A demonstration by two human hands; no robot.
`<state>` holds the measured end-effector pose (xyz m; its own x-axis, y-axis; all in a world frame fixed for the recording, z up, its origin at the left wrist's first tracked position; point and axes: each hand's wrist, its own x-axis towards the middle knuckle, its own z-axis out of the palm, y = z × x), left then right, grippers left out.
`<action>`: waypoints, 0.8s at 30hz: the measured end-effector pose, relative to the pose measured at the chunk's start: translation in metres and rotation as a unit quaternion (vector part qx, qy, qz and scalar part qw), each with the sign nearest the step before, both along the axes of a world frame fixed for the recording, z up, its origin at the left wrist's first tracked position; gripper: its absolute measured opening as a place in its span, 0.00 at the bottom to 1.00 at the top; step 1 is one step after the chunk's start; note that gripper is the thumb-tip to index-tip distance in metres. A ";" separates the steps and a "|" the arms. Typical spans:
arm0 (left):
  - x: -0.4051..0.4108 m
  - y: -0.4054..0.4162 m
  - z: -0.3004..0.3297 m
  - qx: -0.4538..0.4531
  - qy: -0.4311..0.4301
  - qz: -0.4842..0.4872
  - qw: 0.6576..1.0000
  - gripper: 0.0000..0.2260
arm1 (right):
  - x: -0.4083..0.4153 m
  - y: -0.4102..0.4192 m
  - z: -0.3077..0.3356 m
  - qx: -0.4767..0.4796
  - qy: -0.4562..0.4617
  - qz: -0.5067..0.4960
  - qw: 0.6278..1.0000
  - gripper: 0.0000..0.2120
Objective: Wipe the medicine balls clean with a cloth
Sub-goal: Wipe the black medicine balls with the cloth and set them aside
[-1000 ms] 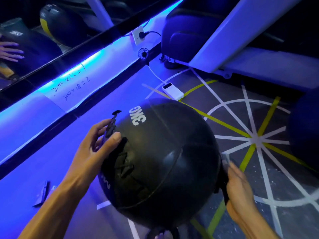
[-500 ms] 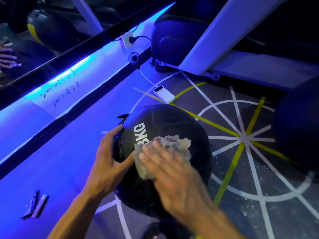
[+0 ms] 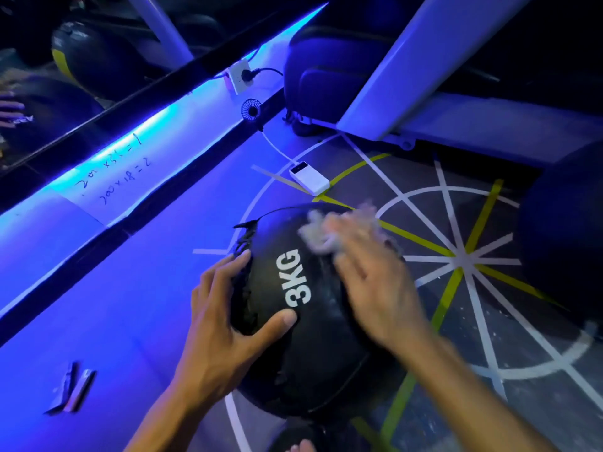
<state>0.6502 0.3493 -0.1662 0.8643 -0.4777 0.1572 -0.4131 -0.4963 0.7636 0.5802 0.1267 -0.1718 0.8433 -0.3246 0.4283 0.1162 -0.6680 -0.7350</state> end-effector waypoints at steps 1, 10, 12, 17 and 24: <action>-0.002 -0.004 0.000 0.008 -0.004 -0.002 1.000 0.38 | 0.001 -0.016 0.000 0.055 0.017 -0.066 0.996 0.16; -0.014 -0.013 0.001 0.032 -0.043 -0.034 0.998 0.41 | -0.030 0.005 0.010 -0.075 0.023 0.080 0.994 0.19; -0.016 -0.013 0.001 0.032 -0.048 -0.034 0.998 0.41 | -0.011 -0.041 0.008 0.030 0.088 -0.046 0.995 0.17; -0.022 -0.017 0.000 0.040 -0.046 -0.034 0.998 0.43 | -0.010 0.000 0.031 -0.029 0.108 0.069 0.991 0.18; -0.029 -0.030 0.000 0.041 -0.071 -0.045 0.996 0.43 | 0.010 -0.063 0.022 0.050 0.149 -0.035 0.987 0.16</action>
<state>0.6213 0.3191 -0.1665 0.7892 -0.5687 0.2317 -0.5598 -0.5112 0.6522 0.5906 0.0637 -0.1495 0.9008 -0.4150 0.1275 -0.1593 -0.5892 -0.7921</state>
